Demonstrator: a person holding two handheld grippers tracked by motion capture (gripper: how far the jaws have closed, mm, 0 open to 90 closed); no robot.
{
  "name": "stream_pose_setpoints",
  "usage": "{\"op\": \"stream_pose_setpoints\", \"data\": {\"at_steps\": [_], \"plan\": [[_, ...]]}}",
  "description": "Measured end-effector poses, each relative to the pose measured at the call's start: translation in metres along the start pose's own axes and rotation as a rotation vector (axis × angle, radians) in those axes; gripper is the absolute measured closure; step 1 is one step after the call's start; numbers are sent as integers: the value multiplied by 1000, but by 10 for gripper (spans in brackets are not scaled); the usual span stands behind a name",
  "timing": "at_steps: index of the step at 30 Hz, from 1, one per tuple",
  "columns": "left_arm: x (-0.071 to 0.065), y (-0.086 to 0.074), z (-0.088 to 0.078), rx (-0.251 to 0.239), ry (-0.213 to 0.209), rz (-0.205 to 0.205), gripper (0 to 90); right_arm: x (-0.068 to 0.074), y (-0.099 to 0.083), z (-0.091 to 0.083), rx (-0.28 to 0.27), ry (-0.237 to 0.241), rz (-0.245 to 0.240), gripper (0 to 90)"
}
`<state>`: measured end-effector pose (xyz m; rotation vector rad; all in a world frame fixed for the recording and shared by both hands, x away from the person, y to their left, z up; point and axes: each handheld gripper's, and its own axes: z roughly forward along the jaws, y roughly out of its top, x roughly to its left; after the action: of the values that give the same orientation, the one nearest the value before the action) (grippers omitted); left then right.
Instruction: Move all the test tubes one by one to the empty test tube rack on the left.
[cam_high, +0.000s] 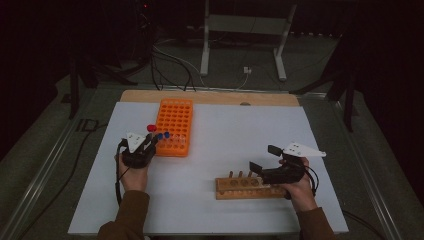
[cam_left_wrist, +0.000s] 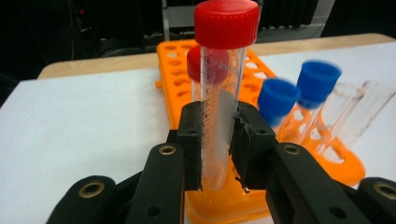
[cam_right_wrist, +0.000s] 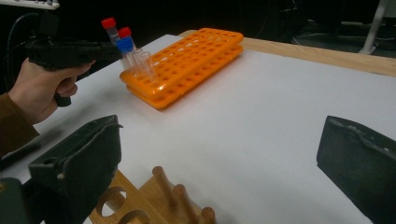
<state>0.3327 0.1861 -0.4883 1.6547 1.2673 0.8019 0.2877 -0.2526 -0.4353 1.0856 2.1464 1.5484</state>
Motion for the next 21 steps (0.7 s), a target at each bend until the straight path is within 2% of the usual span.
{"op": "stream_pose_setpoints", "data": {"at_steps": [10,15,18,21], "plan": [[1,-11,7,74,-16,13,751,-1,-2,0,6,-2,0,4],[1,-12,9,92,-18,3,750,-3,-3,-2,6,-8,6,4],[3,-12,9,102,-28,-17,740,-3,-3,-2,4,-8,5,4],[5,-11,8,104,-43,-45,664,-4,-3,-3,3,-11,6,4]]}}
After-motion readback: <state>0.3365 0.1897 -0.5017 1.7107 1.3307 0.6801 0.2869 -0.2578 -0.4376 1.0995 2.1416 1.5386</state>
